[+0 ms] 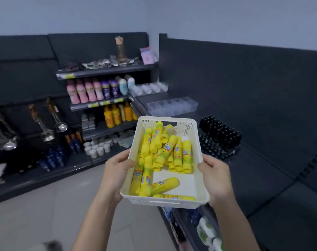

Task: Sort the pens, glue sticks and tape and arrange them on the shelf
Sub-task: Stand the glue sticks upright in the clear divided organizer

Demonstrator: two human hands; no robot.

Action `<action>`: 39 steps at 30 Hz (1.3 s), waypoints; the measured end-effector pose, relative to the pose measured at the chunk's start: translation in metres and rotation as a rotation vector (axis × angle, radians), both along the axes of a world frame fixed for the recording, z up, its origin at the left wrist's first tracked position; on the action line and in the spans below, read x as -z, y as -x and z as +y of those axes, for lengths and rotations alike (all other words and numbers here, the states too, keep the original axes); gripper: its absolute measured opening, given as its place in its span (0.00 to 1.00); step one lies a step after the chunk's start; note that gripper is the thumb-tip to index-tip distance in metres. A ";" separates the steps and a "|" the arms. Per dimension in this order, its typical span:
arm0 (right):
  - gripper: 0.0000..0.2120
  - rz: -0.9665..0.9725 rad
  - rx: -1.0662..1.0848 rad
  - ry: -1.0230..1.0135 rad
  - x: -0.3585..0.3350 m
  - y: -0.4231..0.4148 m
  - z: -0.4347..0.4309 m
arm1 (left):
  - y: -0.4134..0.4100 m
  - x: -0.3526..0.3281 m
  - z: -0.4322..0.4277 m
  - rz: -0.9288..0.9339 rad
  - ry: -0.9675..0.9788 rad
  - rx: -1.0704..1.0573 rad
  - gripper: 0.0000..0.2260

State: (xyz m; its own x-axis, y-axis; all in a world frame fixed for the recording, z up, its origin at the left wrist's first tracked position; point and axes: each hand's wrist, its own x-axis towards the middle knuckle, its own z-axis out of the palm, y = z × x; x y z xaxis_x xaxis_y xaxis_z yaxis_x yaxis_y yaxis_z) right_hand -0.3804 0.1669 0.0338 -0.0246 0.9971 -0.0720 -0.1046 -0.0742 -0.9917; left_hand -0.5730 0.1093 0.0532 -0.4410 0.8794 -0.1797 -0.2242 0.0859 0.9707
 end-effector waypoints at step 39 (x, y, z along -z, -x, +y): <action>0.14 -0.077 0.671 -0.049 -0.017 0.284 0.446 | 0.293 -0.029 0.581 0.218 -0.047 0.632 0.17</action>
State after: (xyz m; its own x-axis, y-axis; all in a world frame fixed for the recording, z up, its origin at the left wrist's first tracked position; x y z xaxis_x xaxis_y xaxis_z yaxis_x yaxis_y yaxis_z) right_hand -0.6644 0.6125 0.0510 0.6045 0.7966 -0.0030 -0.0414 0.0277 -0.9988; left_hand -0.8657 0.6902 0.0822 0.1398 0.9851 -0.1005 0.0569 0.0933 0.9940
